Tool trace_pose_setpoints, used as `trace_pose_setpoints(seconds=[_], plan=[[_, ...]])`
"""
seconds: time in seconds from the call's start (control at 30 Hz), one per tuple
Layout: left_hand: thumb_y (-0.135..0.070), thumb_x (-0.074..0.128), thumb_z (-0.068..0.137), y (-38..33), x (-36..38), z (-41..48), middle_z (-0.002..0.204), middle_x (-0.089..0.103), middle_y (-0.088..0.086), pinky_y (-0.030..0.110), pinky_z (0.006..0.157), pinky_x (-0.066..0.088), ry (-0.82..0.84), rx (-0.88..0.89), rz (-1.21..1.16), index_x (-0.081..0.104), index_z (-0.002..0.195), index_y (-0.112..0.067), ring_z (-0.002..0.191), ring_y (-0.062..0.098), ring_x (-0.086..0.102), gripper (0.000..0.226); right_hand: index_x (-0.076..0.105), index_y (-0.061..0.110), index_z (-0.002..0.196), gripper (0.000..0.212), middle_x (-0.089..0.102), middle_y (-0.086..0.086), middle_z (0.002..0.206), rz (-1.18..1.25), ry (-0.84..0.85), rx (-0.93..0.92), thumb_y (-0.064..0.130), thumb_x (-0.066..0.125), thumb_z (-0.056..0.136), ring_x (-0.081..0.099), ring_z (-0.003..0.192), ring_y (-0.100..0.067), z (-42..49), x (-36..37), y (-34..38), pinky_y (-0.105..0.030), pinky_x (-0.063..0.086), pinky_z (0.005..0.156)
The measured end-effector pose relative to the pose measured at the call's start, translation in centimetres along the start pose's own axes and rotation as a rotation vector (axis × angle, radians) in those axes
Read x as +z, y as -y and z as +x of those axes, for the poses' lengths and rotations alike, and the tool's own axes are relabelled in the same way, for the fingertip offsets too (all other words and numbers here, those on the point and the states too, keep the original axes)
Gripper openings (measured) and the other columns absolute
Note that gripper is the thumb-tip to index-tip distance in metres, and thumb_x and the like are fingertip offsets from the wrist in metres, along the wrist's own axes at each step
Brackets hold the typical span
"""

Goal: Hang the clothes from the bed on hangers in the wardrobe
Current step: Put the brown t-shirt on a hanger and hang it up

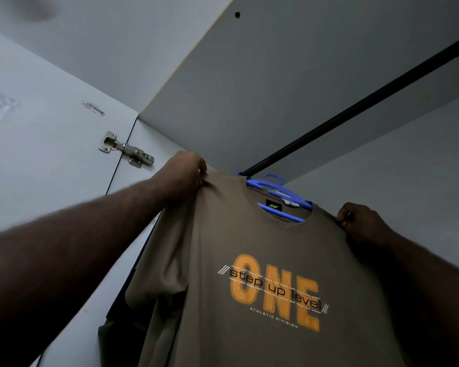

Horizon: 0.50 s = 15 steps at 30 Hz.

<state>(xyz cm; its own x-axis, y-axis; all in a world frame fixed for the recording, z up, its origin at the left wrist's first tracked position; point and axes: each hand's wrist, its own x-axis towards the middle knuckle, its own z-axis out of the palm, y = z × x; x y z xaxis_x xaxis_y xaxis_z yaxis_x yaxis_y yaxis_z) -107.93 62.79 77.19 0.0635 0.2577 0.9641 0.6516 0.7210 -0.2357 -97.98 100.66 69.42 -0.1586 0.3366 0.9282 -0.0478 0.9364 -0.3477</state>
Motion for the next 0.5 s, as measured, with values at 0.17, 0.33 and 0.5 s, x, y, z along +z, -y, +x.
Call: trace_pose_setpoints(seconds=[0.17,0.33,0.5], plan=[[-0.006,0.063,0.087,0.8,1.4,1.2,0.117,0.065,0.016,0.031,0.092,0.041,-0.049,0.019,0.002,0.07,0.113,-0.007,0.113,0.032,0.055,0.028,0.056,0.023,0.074,0.031,0.063,-0.01,0.098,0.05,-0.019,0.015,-0.005,0.057,0.089,0.056,0.085,-0.023,1.9,2.9,-0.2,-0.027,0.039,0.061],[-0.001,0.06,0.085,1.4,2.1,2.7,0.112,0.069,0.017,0.032,0.092,0.045,-0.093,0.02,-0.015,0.072,0.108,-0.005,0.109,0.033,0.06,0.026,0.057,0.022,0.075,0.03,0.063,-0.009,0.098,0.08,-0.071,-0.001,-0.004,0.056,0.089,0.057,0.091,-0.025,4.2,4.6,0.0,-0.03,0.04,0.075],[-0.004,0.066,0.084,3.2,1.8,2.6,0.112,0.068,0.018,0.033,0.092,0.044,-0.124,0.002,0.019,0.072,0.108,-0.005,0.109,0.034,0.059,0.025,0.059,0.018,0.075,0.026,0.062,-0.009,0.094,0.14,-0.073,-0.052,-0.005,0.059,0.088,0.055,0.09,-0.023,6.1,6.7,1.6,-0.028,0.038,0.077]])
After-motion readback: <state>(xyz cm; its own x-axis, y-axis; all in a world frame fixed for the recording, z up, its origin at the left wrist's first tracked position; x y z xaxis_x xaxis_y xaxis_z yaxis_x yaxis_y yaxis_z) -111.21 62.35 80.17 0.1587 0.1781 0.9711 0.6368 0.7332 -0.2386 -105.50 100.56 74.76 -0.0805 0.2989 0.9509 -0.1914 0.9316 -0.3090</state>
